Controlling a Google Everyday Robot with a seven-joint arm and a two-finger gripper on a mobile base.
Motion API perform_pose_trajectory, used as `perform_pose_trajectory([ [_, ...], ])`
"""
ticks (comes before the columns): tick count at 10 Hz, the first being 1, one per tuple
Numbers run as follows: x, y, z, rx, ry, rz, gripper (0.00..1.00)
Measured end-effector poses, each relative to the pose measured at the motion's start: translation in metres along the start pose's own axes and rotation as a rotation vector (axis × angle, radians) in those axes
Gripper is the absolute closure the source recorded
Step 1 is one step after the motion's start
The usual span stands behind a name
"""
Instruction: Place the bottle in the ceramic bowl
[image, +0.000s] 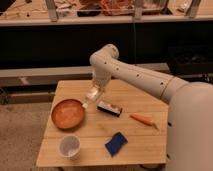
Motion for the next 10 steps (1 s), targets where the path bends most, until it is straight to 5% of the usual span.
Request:
perform_pose_trajectory([
  [8, -0.021, -0.041, 0.004, 0.021, -0.026, -0.071, 0.99],
  [10, -0.041, -0.056, 0.010, 0.013, -0.044, -0.106, 0.99],
])
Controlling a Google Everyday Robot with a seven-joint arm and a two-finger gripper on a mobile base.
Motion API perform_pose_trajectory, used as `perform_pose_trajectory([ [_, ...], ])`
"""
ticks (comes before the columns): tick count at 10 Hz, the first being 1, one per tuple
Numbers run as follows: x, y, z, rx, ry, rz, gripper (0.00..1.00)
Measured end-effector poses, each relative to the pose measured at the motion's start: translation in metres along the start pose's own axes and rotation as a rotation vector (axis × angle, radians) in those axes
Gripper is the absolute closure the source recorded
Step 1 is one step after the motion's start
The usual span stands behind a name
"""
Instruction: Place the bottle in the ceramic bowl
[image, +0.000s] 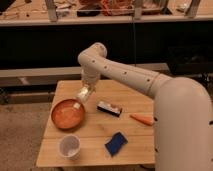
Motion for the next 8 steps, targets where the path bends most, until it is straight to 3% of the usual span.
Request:
perform_pose_trajectory([
  [8, -0.037, -0.028, 0.023, -0.002, -0.048, -0.128, 0.99],
])
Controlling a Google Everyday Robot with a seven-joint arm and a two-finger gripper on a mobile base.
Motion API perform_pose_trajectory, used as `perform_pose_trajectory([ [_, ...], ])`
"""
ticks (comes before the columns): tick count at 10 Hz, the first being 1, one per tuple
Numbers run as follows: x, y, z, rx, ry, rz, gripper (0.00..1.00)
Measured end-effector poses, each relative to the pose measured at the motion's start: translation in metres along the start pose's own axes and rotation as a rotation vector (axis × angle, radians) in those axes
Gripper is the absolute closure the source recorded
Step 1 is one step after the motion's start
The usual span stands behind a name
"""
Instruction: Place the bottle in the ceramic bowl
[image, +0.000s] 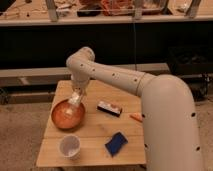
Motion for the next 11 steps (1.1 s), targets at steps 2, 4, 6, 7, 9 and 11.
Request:
perform_pose_trajectory([
  [2, -0.002, 0.003, 0.007, -0.003, -0.002, -0.036, 0.99],
  [4, -0.013, -0.005, 0.012, 0.003, -0.016, -0.059, 0.99],
  [6, -0.017, -0.005, 0.017, 0.002, -0.020, -0.088, 0.99],
  [7, -0.019, -0.005, 0.021, 0.003, -0.024, -0.107, 0.99],
  [9, -0.024, -0.009, 0.024, 0.005, -0.030, -0.129, 0.99],
  [11, -0.027, -0.010, 0.027, 0.009, -0.035, -0.152, 0.99],
])
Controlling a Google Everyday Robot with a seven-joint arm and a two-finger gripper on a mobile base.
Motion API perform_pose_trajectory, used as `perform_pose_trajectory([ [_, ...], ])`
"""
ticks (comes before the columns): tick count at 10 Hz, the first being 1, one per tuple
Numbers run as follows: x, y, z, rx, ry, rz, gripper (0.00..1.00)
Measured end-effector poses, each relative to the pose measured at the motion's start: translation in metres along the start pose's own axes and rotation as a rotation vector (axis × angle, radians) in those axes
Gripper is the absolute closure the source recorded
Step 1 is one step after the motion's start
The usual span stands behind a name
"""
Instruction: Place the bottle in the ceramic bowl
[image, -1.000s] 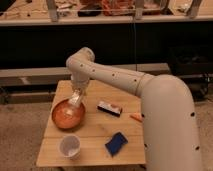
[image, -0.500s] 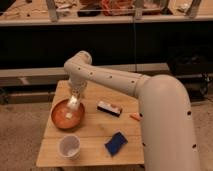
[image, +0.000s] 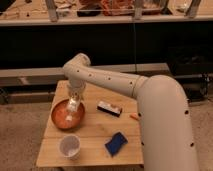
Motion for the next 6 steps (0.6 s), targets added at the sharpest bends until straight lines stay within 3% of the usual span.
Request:
perform_pose_trajectory([
  [6, -0.0060, -0.0040, 0.0107, 0.010, -0.006, -0.064, 0.99],
])
